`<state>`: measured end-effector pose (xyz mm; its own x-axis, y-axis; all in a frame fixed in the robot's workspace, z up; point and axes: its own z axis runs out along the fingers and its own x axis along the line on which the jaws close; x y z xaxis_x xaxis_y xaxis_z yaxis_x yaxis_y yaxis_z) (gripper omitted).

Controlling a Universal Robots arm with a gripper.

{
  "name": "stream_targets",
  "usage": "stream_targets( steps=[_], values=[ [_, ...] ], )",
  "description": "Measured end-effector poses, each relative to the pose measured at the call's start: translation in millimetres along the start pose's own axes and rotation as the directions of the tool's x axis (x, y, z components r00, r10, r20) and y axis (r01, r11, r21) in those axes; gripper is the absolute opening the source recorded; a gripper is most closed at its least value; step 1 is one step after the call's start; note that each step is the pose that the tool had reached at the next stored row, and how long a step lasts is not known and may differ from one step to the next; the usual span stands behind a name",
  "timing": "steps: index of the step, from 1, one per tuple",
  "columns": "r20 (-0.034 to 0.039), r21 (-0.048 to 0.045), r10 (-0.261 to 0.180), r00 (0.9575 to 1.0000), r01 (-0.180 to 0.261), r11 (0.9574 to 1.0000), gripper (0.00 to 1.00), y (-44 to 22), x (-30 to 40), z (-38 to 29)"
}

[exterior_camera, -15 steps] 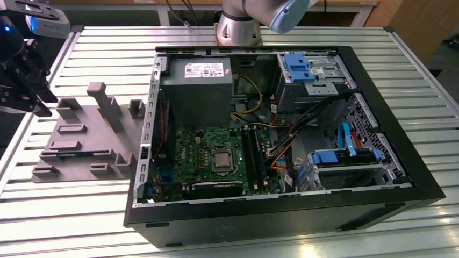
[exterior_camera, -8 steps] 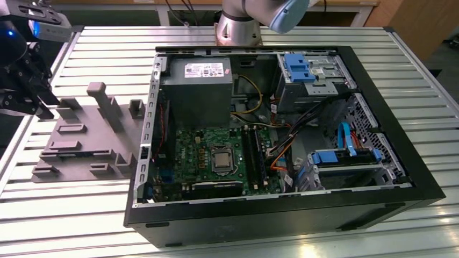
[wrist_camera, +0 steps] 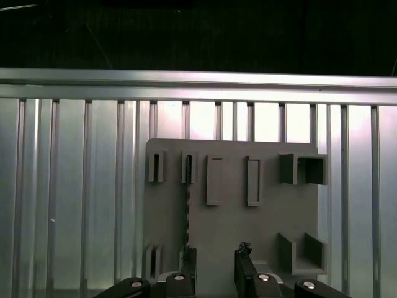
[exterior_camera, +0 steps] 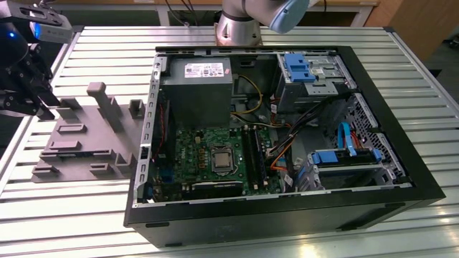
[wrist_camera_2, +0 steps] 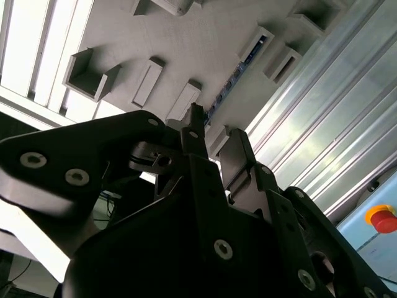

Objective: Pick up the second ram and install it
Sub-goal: 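Pick up the second ram and move it above second insertion slot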

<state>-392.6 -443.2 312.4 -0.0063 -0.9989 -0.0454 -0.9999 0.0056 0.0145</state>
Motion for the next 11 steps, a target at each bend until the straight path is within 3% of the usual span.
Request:
stream_targets(
  steps=[5,8,11],
  values=[
    [0.0009,0.0001,0.0,1.0,0.0,1.0,0.38,0.0,0.0,0.3],
    [0.0147,0.0,0.0,0.9999,0.0,1.0,0.38,0.0,0.1,1.3],
    [0.0162,0.0037,0.0,0.9999,0.0,1.0,0.38,0.1,0.4,3.9]
  ],
)
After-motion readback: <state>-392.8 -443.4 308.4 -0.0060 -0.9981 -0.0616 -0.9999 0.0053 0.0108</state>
